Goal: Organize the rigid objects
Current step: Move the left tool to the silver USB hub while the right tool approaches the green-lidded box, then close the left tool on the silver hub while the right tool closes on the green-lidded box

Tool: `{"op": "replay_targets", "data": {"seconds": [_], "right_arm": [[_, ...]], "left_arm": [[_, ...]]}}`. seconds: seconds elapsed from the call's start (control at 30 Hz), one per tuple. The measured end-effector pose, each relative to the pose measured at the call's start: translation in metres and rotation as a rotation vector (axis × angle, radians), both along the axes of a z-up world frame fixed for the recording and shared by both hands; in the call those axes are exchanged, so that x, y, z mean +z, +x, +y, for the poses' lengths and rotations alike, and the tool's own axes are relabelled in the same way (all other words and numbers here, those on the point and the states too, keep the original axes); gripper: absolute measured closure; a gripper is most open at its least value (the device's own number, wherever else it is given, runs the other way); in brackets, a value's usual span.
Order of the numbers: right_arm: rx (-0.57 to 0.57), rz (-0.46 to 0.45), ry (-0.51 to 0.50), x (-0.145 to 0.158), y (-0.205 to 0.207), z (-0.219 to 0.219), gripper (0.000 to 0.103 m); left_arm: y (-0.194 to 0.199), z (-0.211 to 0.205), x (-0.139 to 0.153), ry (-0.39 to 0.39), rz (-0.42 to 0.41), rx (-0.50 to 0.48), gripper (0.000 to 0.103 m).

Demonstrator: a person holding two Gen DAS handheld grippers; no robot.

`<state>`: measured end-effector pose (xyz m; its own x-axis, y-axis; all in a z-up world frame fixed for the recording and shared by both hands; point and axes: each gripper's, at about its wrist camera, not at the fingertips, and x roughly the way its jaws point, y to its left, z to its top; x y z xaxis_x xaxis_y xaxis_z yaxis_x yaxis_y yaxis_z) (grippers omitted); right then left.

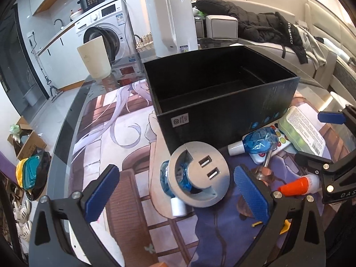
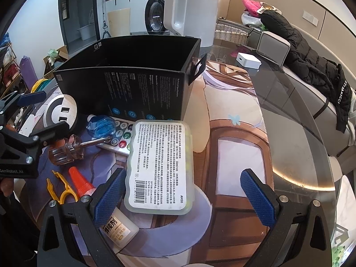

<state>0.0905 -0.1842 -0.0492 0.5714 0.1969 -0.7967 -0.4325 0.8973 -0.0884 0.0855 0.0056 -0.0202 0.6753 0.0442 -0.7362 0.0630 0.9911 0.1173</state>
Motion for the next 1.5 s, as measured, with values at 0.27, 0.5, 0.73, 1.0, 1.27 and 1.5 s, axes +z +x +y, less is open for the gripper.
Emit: {"op": "replay_targets", "data": {"seconds": [0.27, 0.5, 0.73, 1.0, 1.27, 1.5], "right_arm": [[0.003, 0.001, -0.003, 0.000, 0.002, 0.001, 0.000], [0.006, -0.007, -0.011, -0.001, 0.001, 0.001, 0.000], [-0.016, 0.040, 0.039, -0.002, 0.005, -0.003, 0.001], [0.016, 0.013, 0.069, 0.004, -0.004, 0.002, 0.047], [0.041, 0.001, 0.073, 0.005, -0.012, 0.003, 0.048], [0.059, -0.023, 0.081, 0.009, -0.016, 0.004, 0.048]], "left_arm": [[0.007, 0.006, -0.006, 0.029, 0.029, 0.046, 0.000], [0.003, 0.004, -0.005, 0.056, 0.012, 0.042, 0.000], [0.002, 0.010, -0.008, 0.019, 0.019, 0.040, 0.001], [-0.004, 0.006, -0.007, -0.011, 0.024, -0.027, 0.035], [-0.007, 0.008, -0.001, -0.074, 0.007, -0.035, 0.053], [-0.013, 0.010, 0.006, -0.093, -0.031, -0.040, 0.054]]}}
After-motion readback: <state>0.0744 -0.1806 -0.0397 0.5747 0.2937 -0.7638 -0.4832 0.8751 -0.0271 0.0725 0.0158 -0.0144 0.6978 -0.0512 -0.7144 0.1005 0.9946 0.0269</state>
